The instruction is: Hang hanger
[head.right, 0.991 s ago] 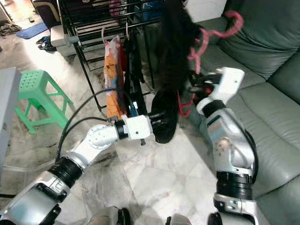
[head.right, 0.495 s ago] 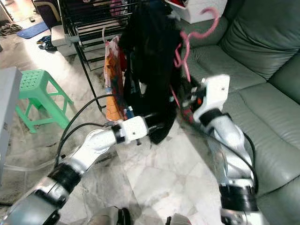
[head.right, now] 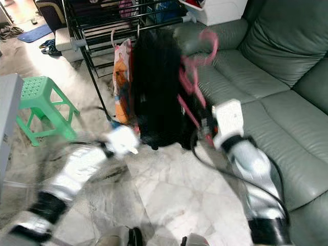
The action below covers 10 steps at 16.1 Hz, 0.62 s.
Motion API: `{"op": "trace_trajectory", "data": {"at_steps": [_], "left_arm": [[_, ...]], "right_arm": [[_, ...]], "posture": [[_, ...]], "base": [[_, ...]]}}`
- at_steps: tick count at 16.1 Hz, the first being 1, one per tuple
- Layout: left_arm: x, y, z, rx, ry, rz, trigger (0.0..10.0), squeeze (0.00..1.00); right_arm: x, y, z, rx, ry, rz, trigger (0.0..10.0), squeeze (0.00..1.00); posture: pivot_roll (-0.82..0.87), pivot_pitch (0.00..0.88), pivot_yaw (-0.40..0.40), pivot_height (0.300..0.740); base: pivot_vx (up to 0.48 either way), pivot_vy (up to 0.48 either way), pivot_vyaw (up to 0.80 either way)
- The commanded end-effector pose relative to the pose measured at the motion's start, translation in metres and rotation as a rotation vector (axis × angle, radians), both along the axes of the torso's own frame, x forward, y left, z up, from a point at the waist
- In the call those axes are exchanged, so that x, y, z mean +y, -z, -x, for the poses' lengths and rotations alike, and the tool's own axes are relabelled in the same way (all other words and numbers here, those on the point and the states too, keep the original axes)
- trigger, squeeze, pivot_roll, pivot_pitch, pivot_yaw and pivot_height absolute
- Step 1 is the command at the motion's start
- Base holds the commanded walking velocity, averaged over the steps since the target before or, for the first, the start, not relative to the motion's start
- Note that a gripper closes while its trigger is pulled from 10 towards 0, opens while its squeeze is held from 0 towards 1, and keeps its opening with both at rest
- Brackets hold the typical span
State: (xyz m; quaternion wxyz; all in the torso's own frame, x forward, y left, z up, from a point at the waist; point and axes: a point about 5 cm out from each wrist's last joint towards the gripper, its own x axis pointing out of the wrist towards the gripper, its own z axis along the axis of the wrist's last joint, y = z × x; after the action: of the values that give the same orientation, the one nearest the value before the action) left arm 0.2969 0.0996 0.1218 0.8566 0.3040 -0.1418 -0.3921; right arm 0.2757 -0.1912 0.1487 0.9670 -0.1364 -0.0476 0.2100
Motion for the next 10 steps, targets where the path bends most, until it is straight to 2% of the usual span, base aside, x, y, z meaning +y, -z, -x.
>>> {"op": "trace_trajectory", "data": {"at_steps": [1, 2, 5, 6, 7, 10], "left_arm": [[0.004, -0.006, 0.002, -0.087, 0.034, -0.072, 10.0, 1.0], [0.019, -0.011, -0.003, -0.082, 0.02, -0.096, 10.0, 1.0], [0.033, -0.01, 0.0, -0.085, 0.125, -0.194, 10.0, 1.0], [0.035, -0.009, 0.0, -0.082, 0.141, -0.217, 10.0, 1.0], [0.039, -0.002, -0.002, -0.034, 0.175, -0.294, 10.0, 1.0], [0.039, -0.001, -0.009, 0.013, 0.221, -0.341, 10.0, 1.0]], "right_arm": [[0.005, -0.005, 0.005, -0.015, -0.081, 0.018, 10.0, 0.0], [-0.006, 0.006, 0.015, 0.039, -0.13, 0.089, 10.0, 0.0], [-0.022, 0.012, 0.029, 0.125, -0.239, 0.185, 10.0, 0.0], [-0.024, 0.011, 0.031, 0.13, -0.253, 0.199, 10.0, 0.0], [-0.029, 0.011, 0.034, 0.148, -0.298, 0.245, 10.0, 0.0], [-0.028, 0.01, 0.037, 0.149, -0.356, 0.278, 10.0, 0.0]], "posture": [[-0.05, 0.016, 0.036, 0.74], [-0.05, 0.019, 0.037, 0.74], [-0.05, 0.022, 0.043, 0.74], [-0.05, 0.022, 0.043, 0.74], [-0.05, 0.022, 0.043, 0.74], [-0.06, 0.022, 0.047, 0.74]], "base": [[0.0, 0.0, 0.0], [0.0, 0.0, 0.0], [0.0, 0.0, 0.0], [0.0, 0.0, 0.0], [0.0, 0.0, 0.0], [0.0, 0.0, 0.0]]}}
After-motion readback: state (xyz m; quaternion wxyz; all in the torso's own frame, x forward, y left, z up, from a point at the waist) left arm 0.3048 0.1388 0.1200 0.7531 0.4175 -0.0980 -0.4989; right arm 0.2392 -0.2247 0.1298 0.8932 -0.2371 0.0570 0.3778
